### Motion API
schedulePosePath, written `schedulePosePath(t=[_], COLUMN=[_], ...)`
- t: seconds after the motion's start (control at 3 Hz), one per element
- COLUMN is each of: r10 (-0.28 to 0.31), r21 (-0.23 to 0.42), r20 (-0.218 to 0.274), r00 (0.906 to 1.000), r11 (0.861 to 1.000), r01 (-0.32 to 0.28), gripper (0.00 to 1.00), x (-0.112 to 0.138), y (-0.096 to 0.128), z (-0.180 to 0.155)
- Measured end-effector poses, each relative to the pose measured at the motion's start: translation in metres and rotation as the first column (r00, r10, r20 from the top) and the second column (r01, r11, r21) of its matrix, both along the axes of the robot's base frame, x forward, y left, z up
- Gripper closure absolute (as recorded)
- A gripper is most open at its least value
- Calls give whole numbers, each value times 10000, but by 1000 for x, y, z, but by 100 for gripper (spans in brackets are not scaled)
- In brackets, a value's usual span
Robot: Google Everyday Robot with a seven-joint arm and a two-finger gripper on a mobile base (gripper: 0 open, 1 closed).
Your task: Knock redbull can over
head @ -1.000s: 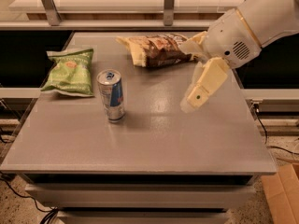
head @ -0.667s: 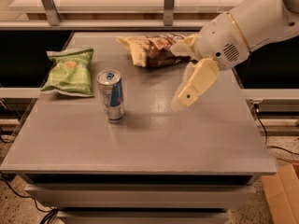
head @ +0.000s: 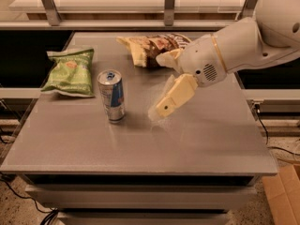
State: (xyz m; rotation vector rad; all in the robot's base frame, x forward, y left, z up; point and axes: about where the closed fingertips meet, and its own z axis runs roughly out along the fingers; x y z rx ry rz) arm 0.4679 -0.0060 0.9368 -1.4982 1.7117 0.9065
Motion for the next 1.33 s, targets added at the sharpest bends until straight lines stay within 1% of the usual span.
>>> schedulePosePath(t=[0.33, 0.67, 1.0, 1.33], r10=[-313, -430, -609, -574], r21=[581, 976, 1639, 2242], r20=[56, 53, -268, -462], r00=[9995, 9991, 9978, 9973], r11=[9978, 9943, 9844, 9723], r01=[309, 423, 644, 663], gripper=[0, 0, 0, 0], x=[4, 9, 15, 16], y=[16, 33, 48, 64], z=[-12, -23, -37, -39])
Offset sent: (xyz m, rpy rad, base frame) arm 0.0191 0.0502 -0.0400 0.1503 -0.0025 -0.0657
